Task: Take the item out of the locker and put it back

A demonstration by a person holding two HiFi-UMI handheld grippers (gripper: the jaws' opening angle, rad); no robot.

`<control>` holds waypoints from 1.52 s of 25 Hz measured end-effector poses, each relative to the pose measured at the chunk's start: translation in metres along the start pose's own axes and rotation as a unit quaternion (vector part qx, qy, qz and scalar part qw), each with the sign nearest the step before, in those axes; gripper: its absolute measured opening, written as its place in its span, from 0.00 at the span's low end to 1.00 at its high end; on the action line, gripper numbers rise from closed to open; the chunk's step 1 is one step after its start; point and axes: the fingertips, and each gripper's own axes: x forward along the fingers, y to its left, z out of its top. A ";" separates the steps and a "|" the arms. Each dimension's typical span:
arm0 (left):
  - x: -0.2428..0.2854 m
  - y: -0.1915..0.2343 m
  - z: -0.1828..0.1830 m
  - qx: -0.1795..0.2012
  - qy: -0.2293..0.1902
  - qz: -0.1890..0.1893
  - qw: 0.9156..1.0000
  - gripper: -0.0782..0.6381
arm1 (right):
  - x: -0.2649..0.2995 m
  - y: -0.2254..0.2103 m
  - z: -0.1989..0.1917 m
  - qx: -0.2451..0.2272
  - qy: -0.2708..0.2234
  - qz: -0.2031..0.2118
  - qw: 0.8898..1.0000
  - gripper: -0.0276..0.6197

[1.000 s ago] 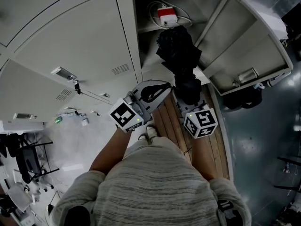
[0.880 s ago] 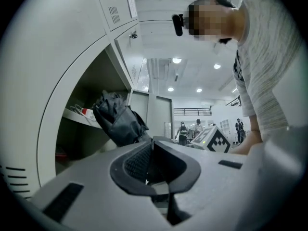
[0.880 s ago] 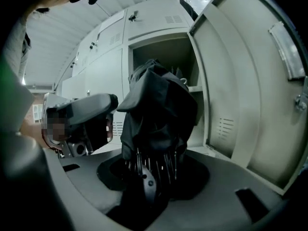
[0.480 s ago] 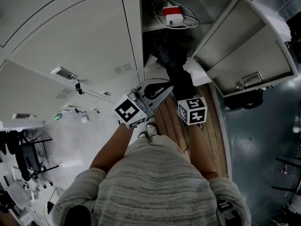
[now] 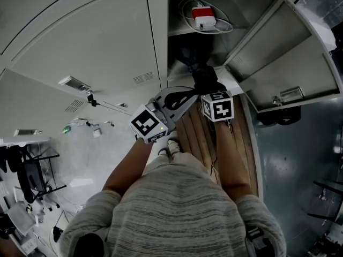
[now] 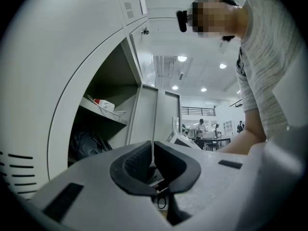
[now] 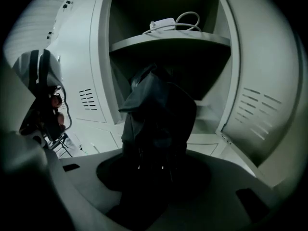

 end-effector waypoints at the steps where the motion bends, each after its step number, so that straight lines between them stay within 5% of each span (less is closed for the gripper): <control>1: 0.000 0.002 0.000 -0.001 0.000 0.001 1.000 0.12 | 0.003 0.000 0.002 0.000 0.004 0.000 1.000 0.33; 20: -0.001 0.021 0.001 -0.010 -0.010 0.011 1.000 0.12 | 0.039 0.010 -0.002 -0.010 0.103 0.028 0.994 0.35; 27: -0.004 0.025 -0.001 -0.009 -0.005 0.021 1.000 0.12 | 0.042 0.010 -0.004 -0.020 0.088 0.035 0.995 0.36; 38: -0.005 0.026 -0.006 -0.007 0.007 0.030 1.000 0.12 | 0.024 0.009 0.008 -0.032 -0.005 0.052 0.998 0.46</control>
